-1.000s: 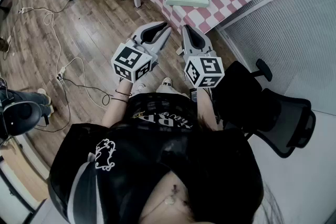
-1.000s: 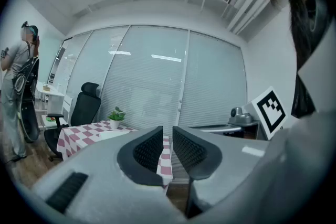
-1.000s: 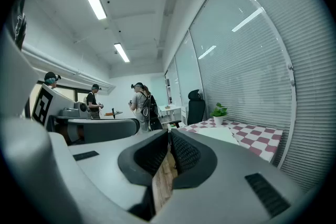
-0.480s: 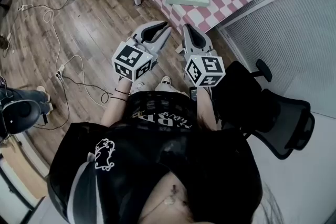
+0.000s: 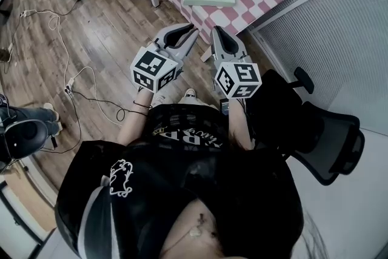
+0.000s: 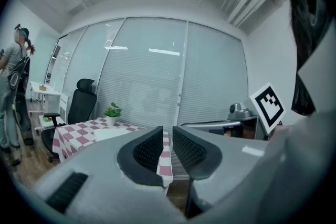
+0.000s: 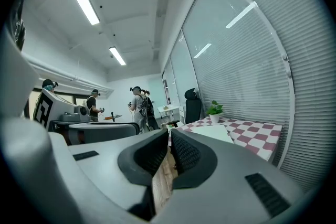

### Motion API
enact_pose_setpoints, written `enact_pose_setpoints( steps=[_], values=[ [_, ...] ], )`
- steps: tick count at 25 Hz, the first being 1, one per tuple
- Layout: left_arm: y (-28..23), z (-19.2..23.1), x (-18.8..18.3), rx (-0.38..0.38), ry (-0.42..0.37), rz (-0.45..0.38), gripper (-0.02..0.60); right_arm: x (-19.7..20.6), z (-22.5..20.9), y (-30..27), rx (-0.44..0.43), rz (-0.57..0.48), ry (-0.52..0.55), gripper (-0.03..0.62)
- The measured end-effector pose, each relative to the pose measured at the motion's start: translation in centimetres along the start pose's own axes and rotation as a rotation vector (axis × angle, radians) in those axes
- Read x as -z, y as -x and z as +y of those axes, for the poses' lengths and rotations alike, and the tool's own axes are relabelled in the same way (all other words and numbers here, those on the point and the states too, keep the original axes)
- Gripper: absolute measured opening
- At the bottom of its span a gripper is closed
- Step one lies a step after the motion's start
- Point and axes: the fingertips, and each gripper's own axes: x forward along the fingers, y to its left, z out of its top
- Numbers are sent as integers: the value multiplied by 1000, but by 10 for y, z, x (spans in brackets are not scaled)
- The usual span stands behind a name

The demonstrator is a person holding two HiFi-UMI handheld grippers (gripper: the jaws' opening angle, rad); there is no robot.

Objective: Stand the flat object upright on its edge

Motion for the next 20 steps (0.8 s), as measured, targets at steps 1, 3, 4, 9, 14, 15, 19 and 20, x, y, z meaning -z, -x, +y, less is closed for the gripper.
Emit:
enact_pose_setpoints(
  steps=[1, 3, 4, 9, 14, 15, 19, 20],
  values=[
    [-5, -1, 1, 1, 0, 2, 61, 0, -4, 0, 1, 1, 0, 26],
    [-14, -3, 2, 3, 1, 6, 61, 0, -14, 1, 3, 3, 0, 26],
    [-19, -5, 2, 4, 0, 8, 61, 0, -20, 2, 5, 4, 0, 26],
    [-42, -15, 7, -2, -11, 20, 61, -1, -48, 7, 8, 0, -5, 26],
    [-50, -16, 16, -38, -12, 36, 61, 4, -72, 11, 8, 3, -16, 26],
    [-51, -14, 19, -46, -12, 44, 61, 7, -75, 10, 7, 7, -20, 26],
    [-55, -8, 22, -69, -16, 65, 61, 10, -85, 7, 2, 5, -41, 26],
    [-56, -6, 21, -74, -15, 65, 61, 9, -88, 4, 1, 1, -49, 26]
  ],
)
